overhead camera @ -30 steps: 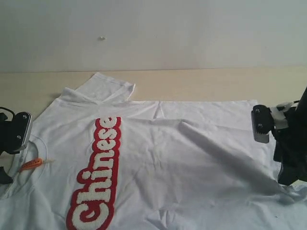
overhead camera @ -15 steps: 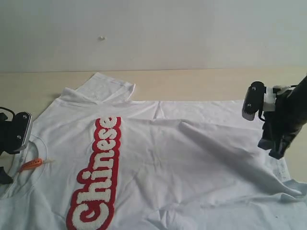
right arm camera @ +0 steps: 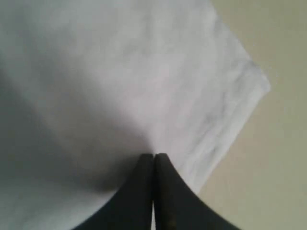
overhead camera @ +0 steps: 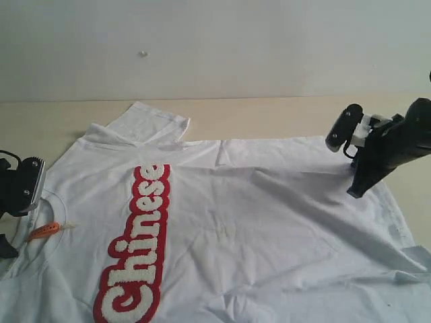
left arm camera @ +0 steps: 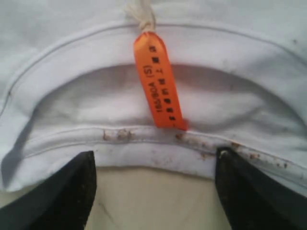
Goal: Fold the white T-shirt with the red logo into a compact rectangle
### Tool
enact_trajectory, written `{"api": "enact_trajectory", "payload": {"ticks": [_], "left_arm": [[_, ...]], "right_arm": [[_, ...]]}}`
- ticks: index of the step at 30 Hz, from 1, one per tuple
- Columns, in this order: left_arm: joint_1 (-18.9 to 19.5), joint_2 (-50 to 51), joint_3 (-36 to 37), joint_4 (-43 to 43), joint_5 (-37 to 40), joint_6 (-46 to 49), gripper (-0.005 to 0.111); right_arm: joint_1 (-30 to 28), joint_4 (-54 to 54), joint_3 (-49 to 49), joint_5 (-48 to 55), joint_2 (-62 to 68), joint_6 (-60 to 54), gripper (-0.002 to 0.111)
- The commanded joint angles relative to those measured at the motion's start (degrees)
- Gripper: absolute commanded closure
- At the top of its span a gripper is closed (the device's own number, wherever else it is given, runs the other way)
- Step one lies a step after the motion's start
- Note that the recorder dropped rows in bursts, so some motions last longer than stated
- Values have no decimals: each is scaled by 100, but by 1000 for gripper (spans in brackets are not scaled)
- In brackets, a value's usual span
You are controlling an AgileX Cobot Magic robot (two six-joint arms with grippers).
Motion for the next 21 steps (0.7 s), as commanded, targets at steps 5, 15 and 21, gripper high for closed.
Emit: {"api": "enact_trajectory", "payload": {"ticks": [5, 15, 21], "left_arm": [[-33, 340, 142, -22, -433, -18, 38], [-33, 340, 142, -22, -517, -18, 38], [-33, 340, 142, -22, -442, -7, 38]], "right_arm": [[10, 53, -820, 215, 526, 706, 108], [10, -180, -925, 1755, -383, 160, 82], [10, -868, -925, 3426, -1195, 205, 51]]}}
